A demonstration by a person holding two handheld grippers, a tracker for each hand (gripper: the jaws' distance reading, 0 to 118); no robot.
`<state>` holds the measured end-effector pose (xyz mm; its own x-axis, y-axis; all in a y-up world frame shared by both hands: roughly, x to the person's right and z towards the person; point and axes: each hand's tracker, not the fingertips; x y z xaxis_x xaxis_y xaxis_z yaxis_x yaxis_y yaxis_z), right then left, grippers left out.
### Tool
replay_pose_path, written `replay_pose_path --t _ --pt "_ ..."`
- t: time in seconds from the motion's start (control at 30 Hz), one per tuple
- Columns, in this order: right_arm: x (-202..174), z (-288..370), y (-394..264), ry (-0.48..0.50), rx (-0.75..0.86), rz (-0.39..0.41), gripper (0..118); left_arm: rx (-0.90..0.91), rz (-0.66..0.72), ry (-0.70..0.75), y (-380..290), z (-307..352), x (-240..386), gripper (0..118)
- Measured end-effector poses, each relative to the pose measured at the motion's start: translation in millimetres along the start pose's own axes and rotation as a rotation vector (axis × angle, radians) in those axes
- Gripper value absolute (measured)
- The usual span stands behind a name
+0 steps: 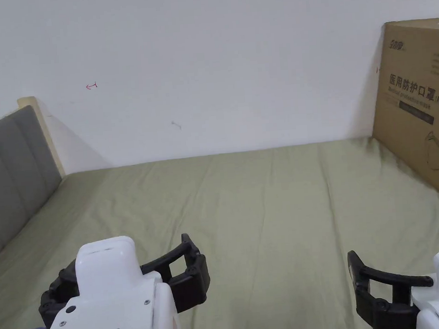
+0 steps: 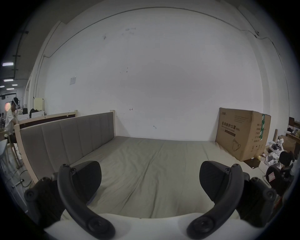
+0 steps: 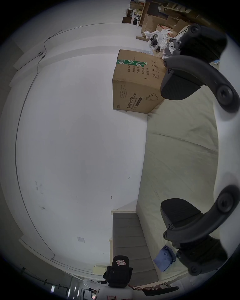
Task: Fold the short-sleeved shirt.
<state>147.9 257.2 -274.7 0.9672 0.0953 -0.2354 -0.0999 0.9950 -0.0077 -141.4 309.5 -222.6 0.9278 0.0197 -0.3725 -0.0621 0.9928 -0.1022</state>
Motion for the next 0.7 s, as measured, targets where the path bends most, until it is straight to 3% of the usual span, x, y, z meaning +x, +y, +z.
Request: replay_pose_path --t 0.7 --pt "5 -6 -6 0.01 -0.046 -0.008 118 -0.018 0.023 -0.066 1 8 15 118"
